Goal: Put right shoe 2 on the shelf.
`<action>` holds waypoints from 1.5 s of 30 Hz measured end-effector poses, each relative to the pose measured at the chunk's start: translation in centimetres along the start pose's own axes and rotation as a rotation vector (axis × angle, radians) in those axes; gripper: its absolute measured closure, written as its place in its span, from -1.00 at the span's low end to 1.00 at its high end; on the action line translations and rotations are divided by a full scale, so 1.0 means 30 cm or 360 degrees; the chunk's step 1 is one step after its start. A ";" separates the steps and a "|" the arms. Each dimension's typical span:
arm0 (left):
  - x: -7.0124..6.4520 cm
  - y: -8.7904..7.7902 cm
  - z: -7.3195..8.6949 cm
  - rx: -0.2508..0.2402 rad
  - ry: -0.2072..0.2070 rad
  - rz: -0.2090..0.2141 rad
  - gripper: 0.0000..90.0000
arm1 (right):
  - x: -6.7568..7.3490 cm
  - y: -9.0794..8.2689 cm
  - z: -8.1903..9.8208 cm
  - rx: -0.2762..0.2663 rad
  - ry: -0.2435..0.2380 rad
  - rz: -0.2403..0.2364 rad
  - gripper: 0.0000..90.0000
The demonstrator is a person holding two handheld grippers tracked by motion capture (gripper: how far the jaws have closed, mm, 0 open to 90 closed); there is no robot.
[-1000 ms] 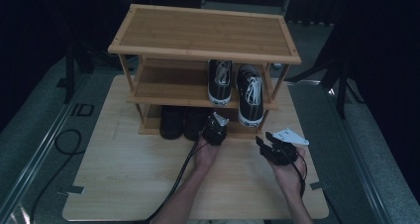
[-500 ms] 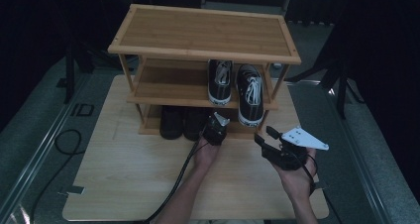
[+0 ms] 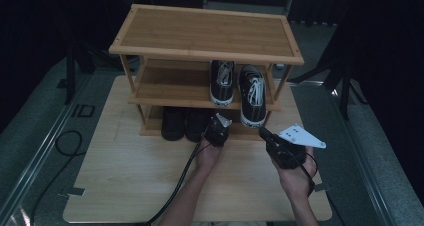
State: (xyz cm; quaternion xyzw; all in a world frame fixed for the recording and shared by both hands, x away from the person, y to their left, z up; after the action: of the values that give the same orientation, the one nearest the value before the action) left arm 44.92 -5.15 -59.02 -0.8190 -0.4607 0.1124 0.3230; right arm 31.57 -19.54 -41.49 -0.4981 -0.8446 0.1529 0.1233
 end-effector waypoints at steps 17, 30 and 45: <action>-0.001 0.001 0.000 -0.0002 0.0000 0.0018 1.00 | -0.017 0.025 -0.004 -0.0012 0.0000 0.0012 1.00; -0.002 0.001 0.000 -0.0005 0.0000 0.0021 1.00 | -0.050 0.065 -0.021 -0.0007 0.0017 0.0056 1.00; -0.002 0.001 0.000 -0.0003 0.0002 0.0022 1.00 | -0.065 0.121 -0.041 0.0008 0.0050 0.0061 1.00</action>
State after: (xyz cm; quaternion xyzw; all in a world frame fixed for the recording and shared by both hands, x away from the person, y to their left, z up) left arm 44.91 -5.22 -59.03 -0.8226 -0.4548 0.1137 0.3217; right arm 35.85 -19.43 -41.87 -0.5163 -0.8324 0.1497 0.1348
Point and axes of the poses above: each handheld gripper's, and its own axes: y roughly forward along the jaws, z roughly out of its underside, x roughly to its left, the point moved 5 cm from there along y, roughly forward along the jaws, and after that the axes turned 7 degrees about y, right-handed, at the moved point
